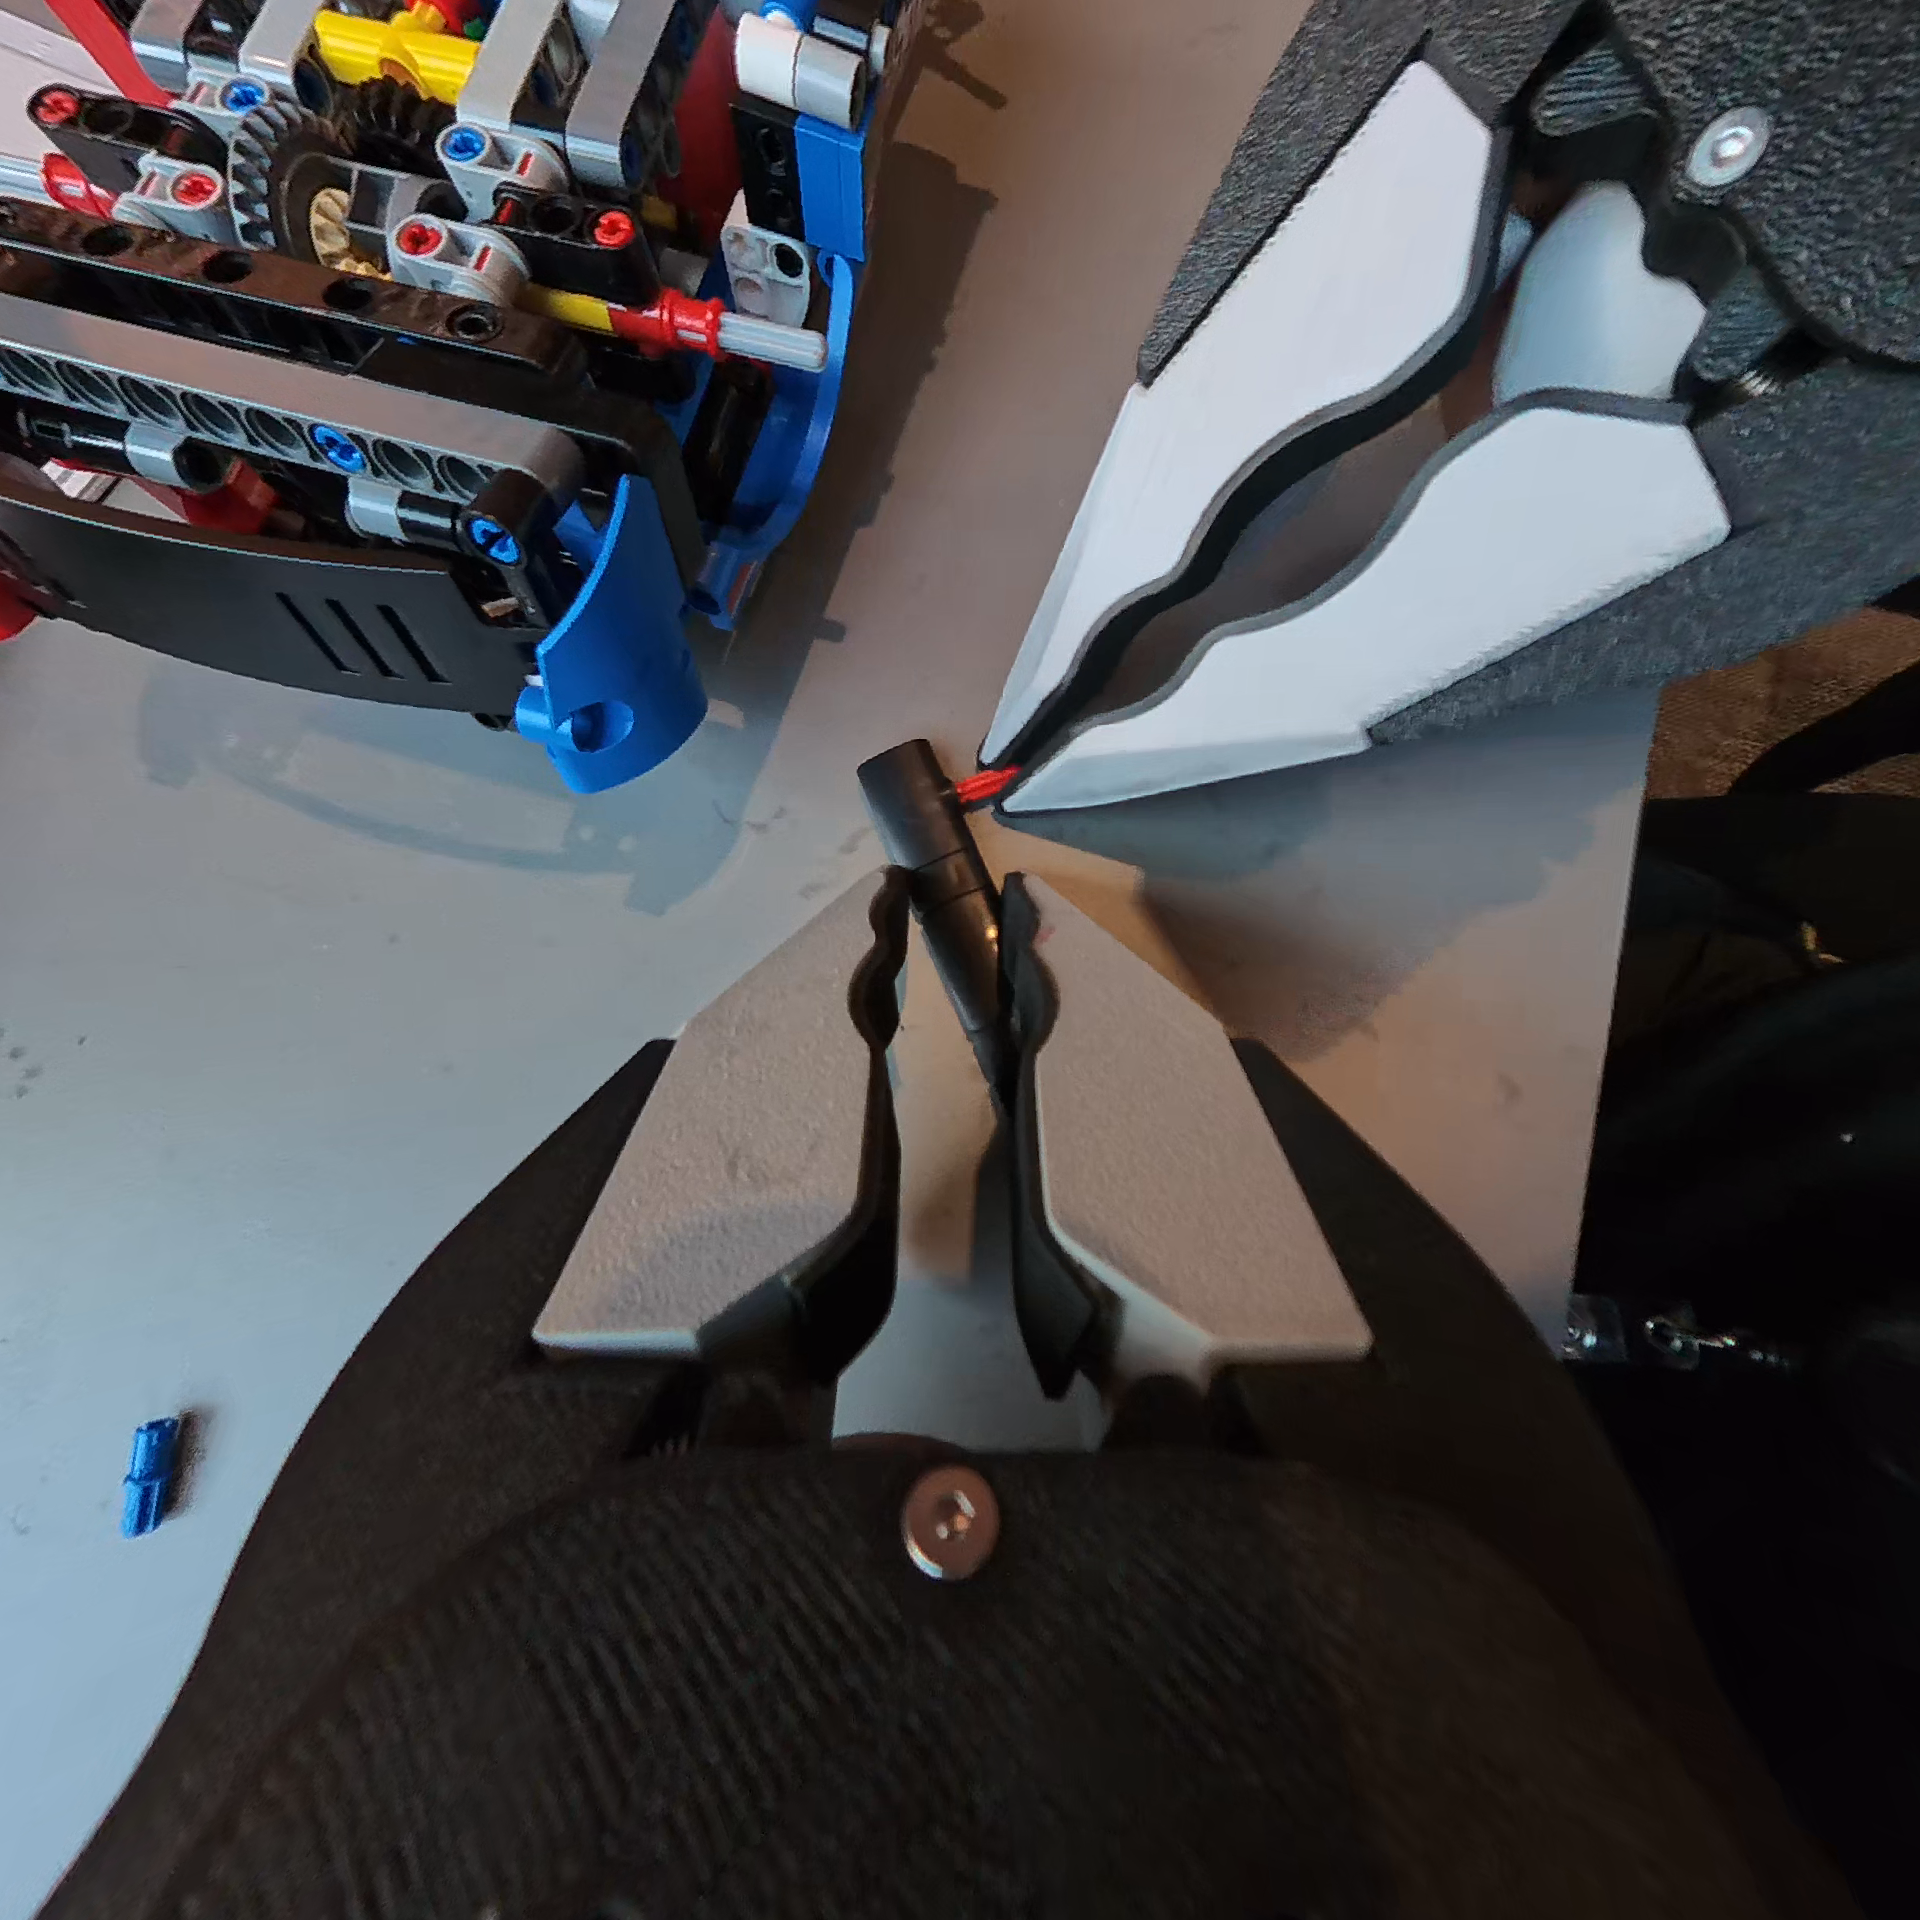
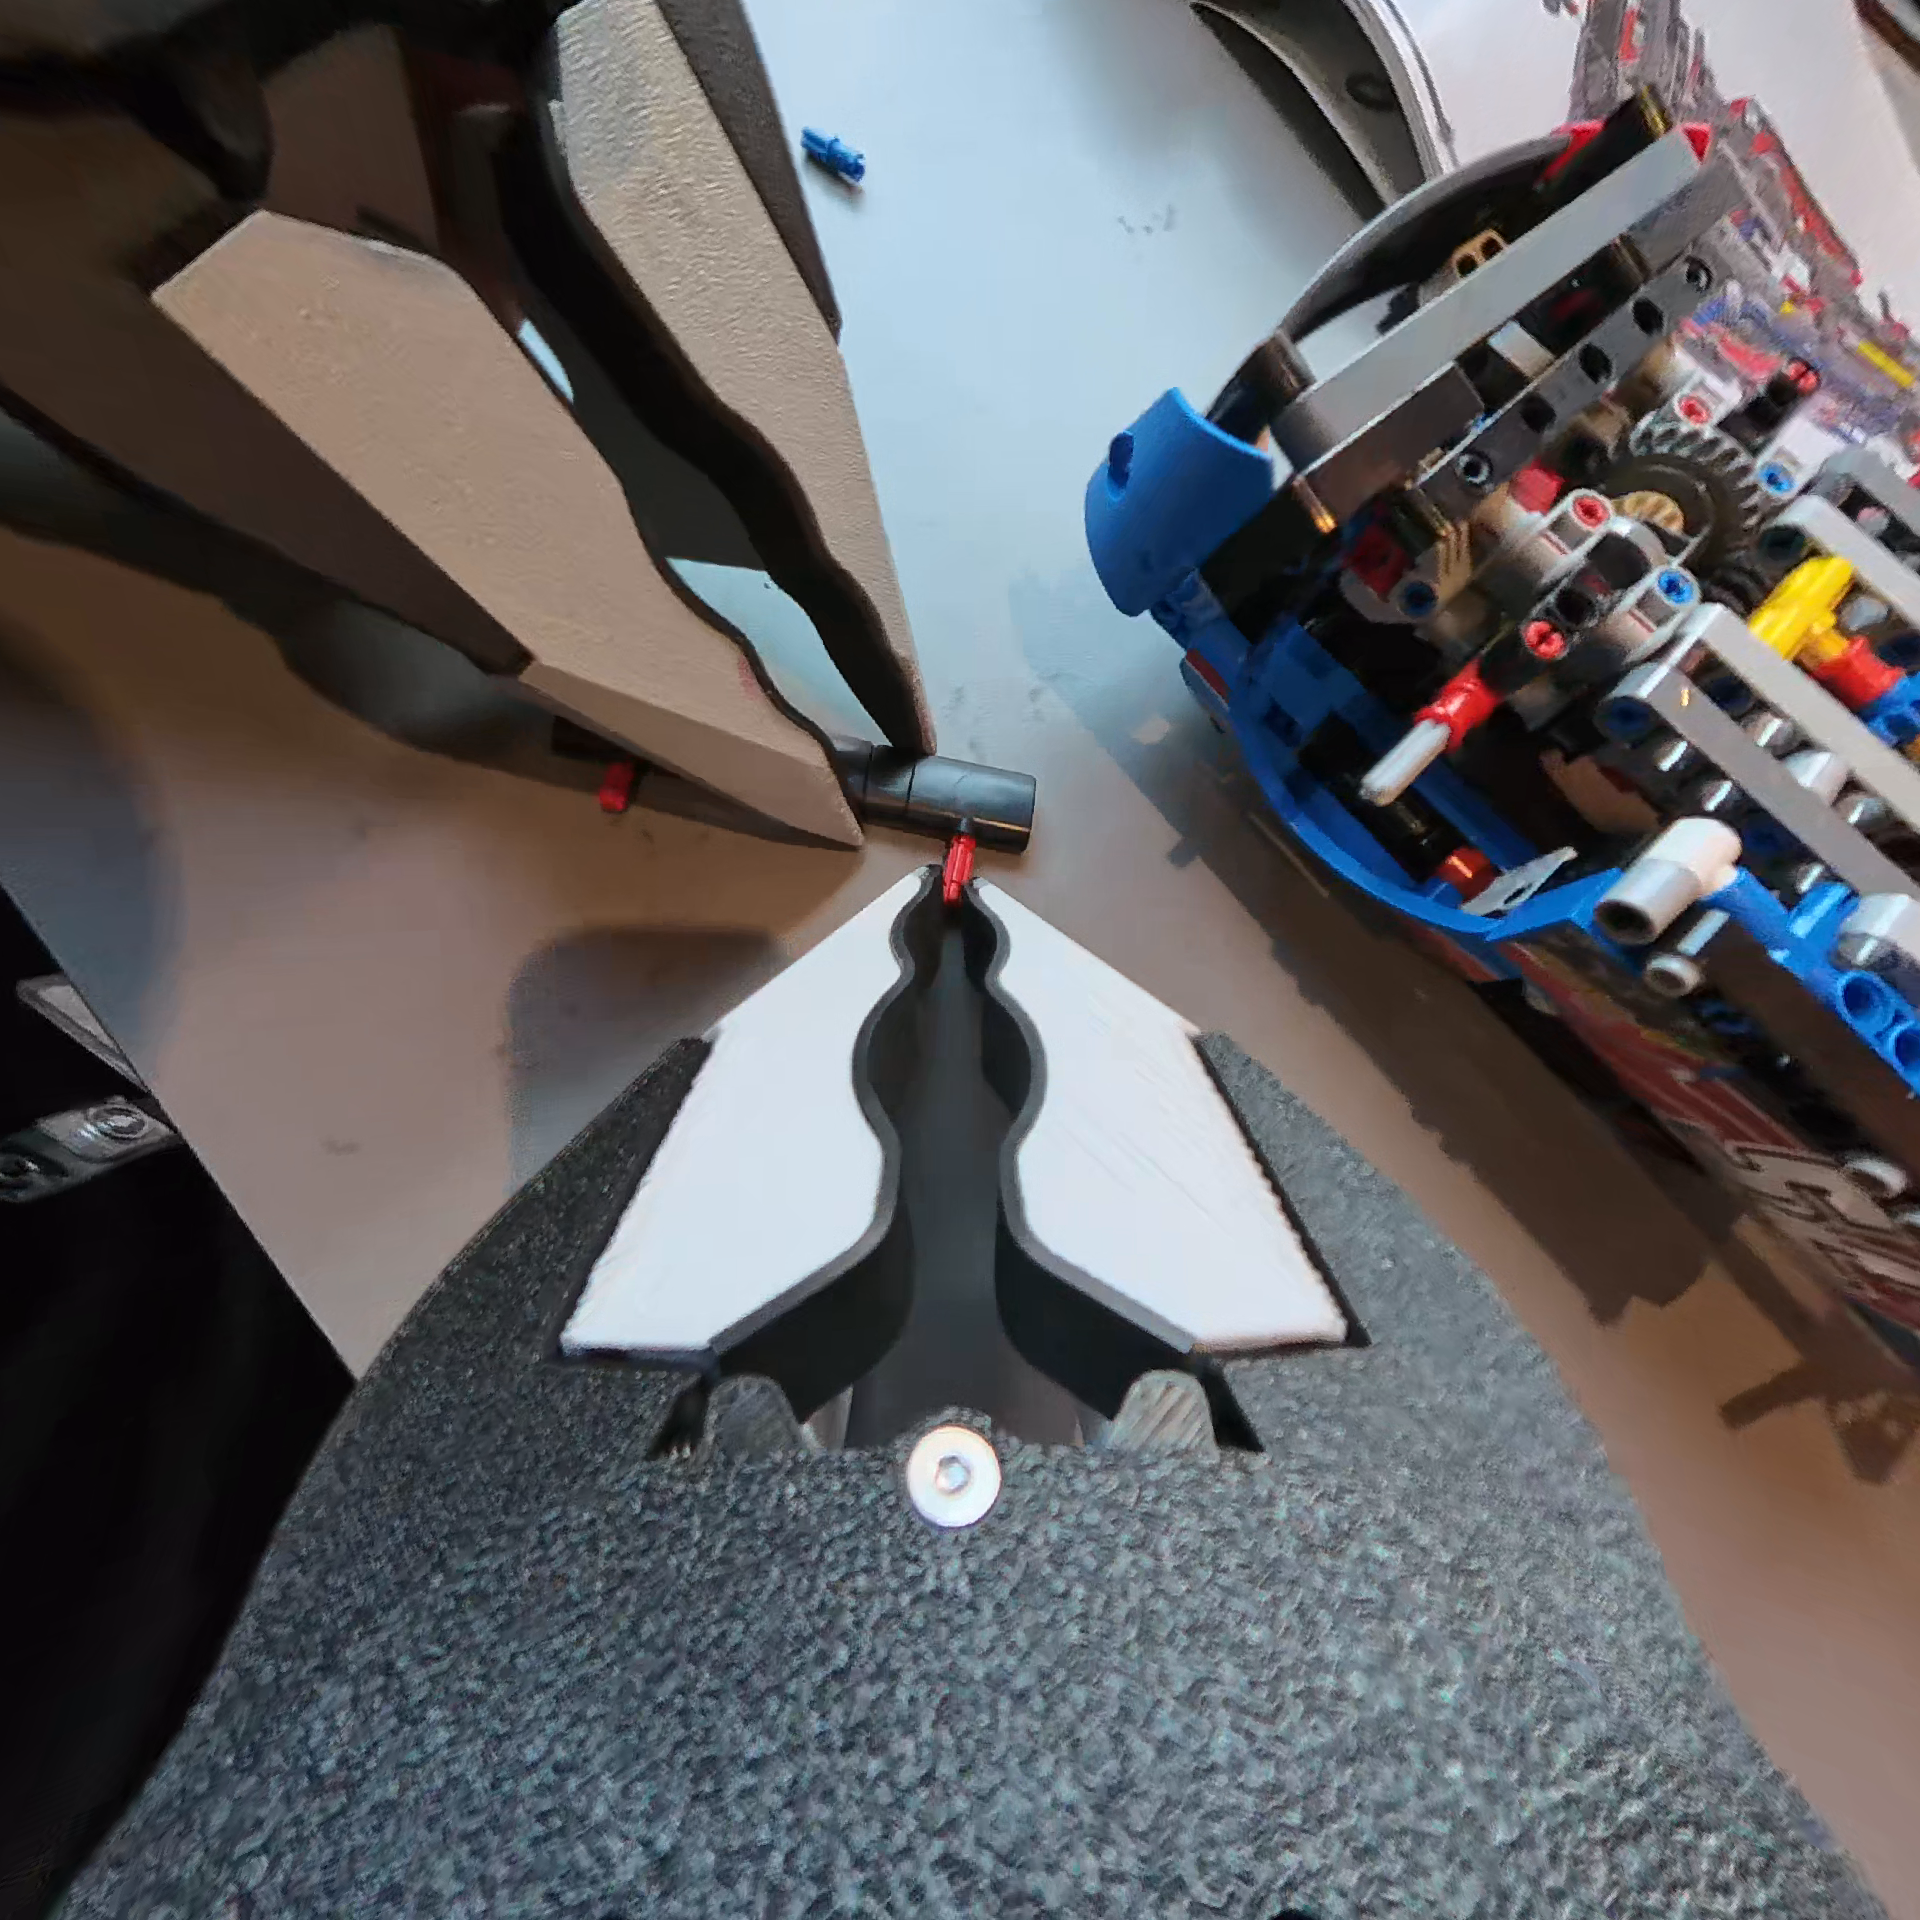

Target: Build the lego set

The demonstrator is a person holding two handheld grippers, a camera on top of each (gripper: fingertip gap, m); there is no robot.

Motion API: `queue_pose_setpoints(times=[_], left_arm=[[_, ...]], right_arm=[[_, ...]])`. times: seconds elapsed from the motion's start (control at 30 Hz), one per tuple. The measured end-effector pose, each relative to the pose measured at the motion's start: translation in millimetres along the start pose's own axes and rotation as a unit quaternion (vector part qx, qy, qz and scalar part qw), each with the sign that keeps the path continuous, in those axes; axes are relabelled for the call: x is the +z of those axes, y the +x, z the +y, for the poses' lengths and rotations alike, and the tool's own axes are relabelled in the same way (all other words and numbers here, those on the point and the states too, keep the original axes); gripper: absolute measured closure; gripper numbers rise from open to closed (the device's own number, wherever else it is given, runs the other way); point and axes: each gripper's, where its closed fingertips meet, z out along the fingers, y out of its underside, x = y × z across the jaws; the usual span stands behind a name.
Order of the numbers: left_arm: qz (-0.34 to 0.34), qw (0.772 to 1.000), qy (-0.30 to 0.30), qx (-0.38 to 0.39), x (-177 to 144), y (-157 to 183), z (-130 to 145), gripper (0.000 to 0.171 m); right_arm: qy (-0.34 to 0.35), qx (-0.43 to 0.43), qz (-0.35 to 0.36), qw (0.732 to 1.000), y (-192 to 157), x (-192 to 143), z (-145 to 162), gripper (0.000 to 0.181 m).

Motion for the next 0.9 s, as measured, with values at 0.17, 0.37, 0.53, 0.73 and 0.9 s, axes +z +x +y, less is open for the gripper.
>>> queue_pose_setpoints(times=[0.17,0.37,0.53,0.73,0.9], left_arm=[[0.001,1.000,0.002,0.004,-0.3,-0.1,0.1,0.155],[0.005,1.000,0.004,0.012,-0.7,0.0,0.5,0.155],[0.008,1.000,0.004,0.012,-1.0,-0.5,0.4,0.155],[0.013,1.000,0.005,0.013,-1.3,-0.4,0.7,0.155],[0.014,1.000,0.004,0.017,-1.7,-1.6,0.9,0.155]], right_arm=[[0.005,-0.050,0.004,0.999,0.3,0.1,-0.6,0.179],[0.012,-0.111,-0.010,0.994,0.1,-0.2,-0.9,0.179],[0.009,-0.086,-0.039,0.995,0.3,0.6,-0.7,0.179],[0.016,-0.081,-0.074,0.994,-0.5,0.6,-0.5,0.179],[0.016,-0.109,-0.055,0.992,0.0,2.2,-1.9,0.180]])
